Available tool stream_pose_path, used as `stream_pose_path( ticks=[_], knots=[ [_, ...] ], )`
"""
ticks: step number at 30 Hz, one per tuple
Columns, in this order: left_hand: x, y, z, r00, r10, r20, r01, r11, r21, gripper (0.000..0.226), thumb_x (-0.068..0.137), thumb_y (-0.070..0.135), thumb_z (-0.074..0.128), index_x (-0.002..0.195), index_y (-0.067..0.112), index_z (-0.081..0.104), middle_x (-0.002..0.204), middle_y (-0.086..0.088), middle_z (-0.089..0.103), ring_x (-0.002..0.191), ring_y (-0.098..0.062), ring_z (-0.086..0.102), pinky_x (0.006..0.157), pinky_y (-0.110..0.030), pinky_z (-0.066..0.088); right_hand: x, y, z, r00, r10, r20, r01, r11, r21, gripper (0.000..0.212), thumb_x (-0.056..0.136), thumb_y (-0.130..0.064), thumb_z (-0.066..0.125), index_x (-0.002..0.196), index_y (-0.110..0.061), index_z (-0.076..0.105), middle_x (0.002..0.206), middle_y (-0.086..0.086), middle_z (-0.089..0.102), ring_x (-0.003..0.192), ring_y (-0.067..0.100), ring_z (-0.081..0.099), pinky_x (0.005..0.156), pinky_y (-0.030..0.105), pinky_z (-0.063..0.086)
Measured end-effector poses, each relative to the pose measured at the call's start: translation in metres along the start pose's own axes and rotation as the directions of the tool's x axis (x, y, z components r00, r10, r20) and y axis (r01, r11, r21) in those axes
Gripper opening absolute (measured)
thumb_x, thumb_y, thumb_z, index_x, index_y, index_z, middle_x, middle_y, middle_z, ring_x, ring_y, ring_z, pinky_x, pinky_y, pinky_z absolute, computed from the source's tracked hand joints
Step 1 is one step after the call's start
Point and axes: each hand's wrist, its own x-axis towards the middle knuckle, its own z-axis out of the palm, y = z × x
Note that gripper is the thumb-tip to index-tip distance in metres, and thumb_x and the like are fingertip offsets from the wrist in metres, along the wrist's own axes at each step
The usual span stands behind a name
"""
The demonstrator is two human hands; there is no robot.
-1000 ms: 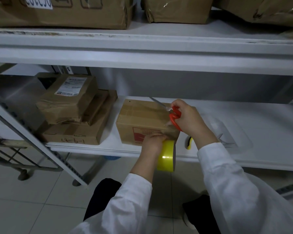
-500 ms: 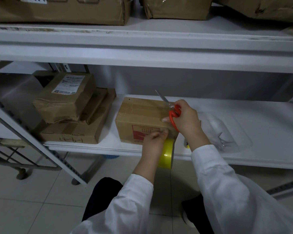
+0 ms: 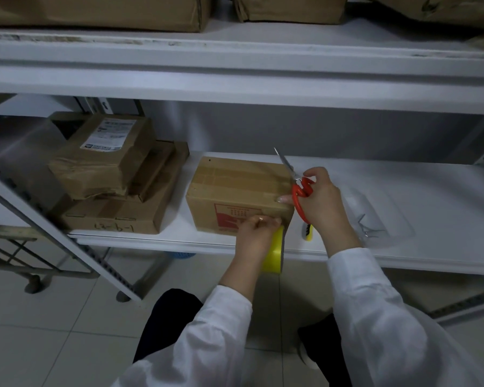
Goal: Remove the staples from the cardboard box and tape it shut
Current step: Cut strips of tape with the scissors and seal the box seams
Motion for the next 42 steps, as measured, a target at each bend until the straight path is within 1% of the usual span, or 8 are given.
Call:
stream_pose_path(
  ticks=[4,7,16,21,24,27,33,42],
  knots=[
    [0.001,-0.003,0.001,0.998,-0.056,-0.012,0.055,0.998,-0.029,0.020,0.091,0.017,0.056,0.107,0.020,0.047,0.106,0.001,0.043,0.098,-0.018,0.040,0.087,-0.028,0.031,0.001,-0.002,-0.003,1.000,0.022,-0.001,-0.022,1.000,0.015,0.070,0.071,-0.037,0.079,0.122,-0.013,0.036,0.120,0.013,0.057,0.096,0.024,0.054,0.080,0.027,0.042],
    [0.002,-0.010,0.000,0.998,-0.036,-0.051,0.035,0.999,-0.024,0.015,0.092,0.017,0.056,0.101,0.018,0.045,0.109,0.000,0.043,0.098,-0.017,0.041,0.086,-0.026,0.031,-0.001,-0.002,-0.002,0.999,0.031,0.025,-0.031,1.000,0.007,0.072,0.070,-0.037,0.080,0.123,-0.015,0.035,0.121,0.013,0.057,0.098,0.024,0.054,0.080,0.026,0.041],
    [0.006,-0.011,0.004,0.993,0.006,-0.122,-0.007,1.000,-0.012,0.016,0.091,0.023,0.058,0.078,0.021,0.048,0.081,0.007,0.051,0.090,-0.019,0.050,0.083,-0.028,0.037,-0.029,-0.009,0.003,0.981,-0.191,-0.026,0.188,0.978,-0.089,0.078,0.086,-0.018,0.067,0.146,-0.032,0.020,0.120,0.007,0.063,0.106,0.025,0.063,0.089,0.032,0.050],
    [0.004,-0.013,0.003,0.991,0.057,-0.121,-0.060,0.998,-0.024,0.024,0.091,0.018,0.057,0.069,0.022,0.048,0.076,0.010,0.052,0.075,-0.009,0.049,0.077,-0.026,0.037,-0.030,-0.008,0.009,0.948,-0.318,-0.018,0.313,0.939,-0.142,0.057,0.091,-0.019,0.058,0.141,-0.027,0.034,0.112,0.007,0.066,0.104,0.027,0.062,0.084,0.030,0.048],
    [0.004,-0.014,0.001,0.991,0.067,-0.116,-0.073,0.996,-0.055,0.024,0.092,0.017,0.056,0.069,0.021,0.050,0.075,0.008,0.054,0.075,-0.009,0.050,0.068,-0.023,0.039,-0.029,-0.006,0.008,0.966,-0.257,-0.028,0.256,0.966,-0.039,0.058,0.087,-0.017,0.065,0.137,-0.023,0.035,0.111,0.009,0.066,0.103,0.024,0.063,0.082,0.028,0.048],
    [0.005,-0.013,-0.002,0.990,0.075,-0.119,-0.082,0.995,-0.062,0.025,0.093,0.015,0.053,0.069,0.022,0.052,0.076,0.009,0.054,0.073,-0.005,0.048,0.076,-0.024,0.036,-0.028,-0.004,-0.006,0.991,-0.128,-0.049,0.130,0.990,0.047,0.056,0.081,-0.023,0.074,0.122,-0.018,0.036,0.110,0.008,0.064,0.097,0.020,0.063,0.078,0.022,0.045],
    [0.005,-0.012,-0.002,0.981,0.129,-0.143,-0.137,0.989,-0.050,0.026,0.093,0.014,0.053,0.069,0.023,0.052,0.082,0.003,0.057,0.087,-0.015,0.051,0.081,-0.023,0.035,-0.038,0.001,-0.049,0.979,-0.001,0.205,0.064,0.952,-0.301,0.063,0.052,-0.053,0.084,0.094,-0.017,0.055,0.090,0.001,0.064,0.084,0.021,0.061,0.076,0.031,0.049],
    [0.002,-0.015,0.002,0.985,0.091,-0.147,-0.102,0.992,-0.068,0.016,0.088,0.017,0.062,0.074,0.021,0.055,0.084,0.005,0.057,0.088,-0.016,0.052,0.082,-0.024,0.037,-0.047,0.007,-0.056,0.958,0.034,0.285,0.065,0.941,-0.332,0.059,0.053,-0.045,0.087,0.095,-0.016,0.058,0.095,0.004,0.064,0.090,0.022,0.058,0.076,0.030,0.046]
  ],
)
